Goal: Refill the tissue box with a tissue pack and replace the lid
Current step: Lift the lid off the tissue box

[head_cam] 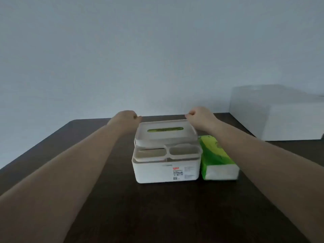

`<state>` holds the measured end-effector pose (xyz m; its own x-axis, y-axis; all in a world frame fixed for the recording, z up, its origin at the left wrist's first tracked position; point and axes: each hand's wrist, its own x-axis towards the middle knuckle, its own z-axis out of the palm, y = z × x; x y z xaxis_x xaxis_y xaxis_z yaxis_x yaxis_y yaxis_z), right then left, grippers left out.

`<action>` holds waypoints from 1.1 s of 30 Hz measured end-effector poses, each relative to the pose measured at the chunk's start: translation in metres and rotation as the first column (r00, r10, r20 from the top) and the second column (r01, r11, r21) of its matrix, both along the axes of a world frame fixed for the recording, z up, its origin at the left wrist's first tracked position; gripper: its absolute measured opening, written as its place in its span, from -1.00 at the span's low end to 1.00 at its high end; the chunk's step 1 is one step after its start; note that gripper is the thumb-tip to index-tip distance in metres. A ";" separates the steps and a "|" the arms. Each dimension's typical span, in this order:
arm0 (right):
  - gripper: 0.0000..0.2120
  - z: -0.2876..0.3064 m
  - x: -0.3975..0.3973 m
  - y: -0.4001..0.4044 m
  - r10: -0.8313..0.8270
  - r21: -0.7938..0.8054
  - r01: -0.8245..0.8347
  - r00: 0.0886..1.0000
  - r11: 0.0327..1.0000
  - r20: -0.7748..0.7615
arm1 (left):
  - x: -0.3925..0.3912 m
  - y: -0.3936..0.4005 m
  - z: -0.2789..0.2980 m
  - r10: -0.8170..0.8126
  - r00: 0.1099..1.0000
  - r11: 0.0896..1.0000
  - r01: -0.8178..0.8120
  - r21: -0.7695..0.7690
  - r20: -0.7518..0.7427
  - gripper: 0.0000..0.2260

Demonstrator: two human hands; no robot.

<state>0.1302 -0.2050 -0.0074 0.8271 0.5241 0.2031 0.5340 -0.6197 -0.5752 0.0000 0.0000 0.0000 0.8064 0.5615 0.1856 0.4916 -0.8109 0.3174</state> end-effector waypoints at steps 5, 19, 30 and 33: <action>-0.60 -0.004 -0.034 -0.032 -0.080 -0.133 0.075 0.996 0.988 -0.033 | -0.038 -0.020 -0.008 0.016 1.000 0.996 -0.015 -0.086 0.010 -0.66; -0.70 0.003 -0.049 -0.021 -0.214 -0.116 0.203 0.972 0.972 -0.094 | -0.039 -0.026 -0.012 0.092 0.995 0.929 -0.103 -0.356 -0.047 -0.88; -0.74 0.033 -0.056 0.008 -0.223 0.052 0.223 0.975 0.973 0.000 | -0.048 0.002 0.019 0.288 0.899 0.911 -0.151 -0.383 0.331 -0.85; -0.72 0.036 -0.066 0.028 -0.187 0.042 0.187 0.982 0.982 0.015 | -0.062 0.020 0.020 0.326 0.880 0.908 -0.191 -0.373 0.344 -0.82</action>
<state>0.0640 -0.1768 0.0287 0.9055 0.3517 0.2375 0.4220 -0.6862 -0.5926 -0.0622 0.0198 0.0204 0.5222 0.8218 0.2278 0.4499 -0.4924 0.7451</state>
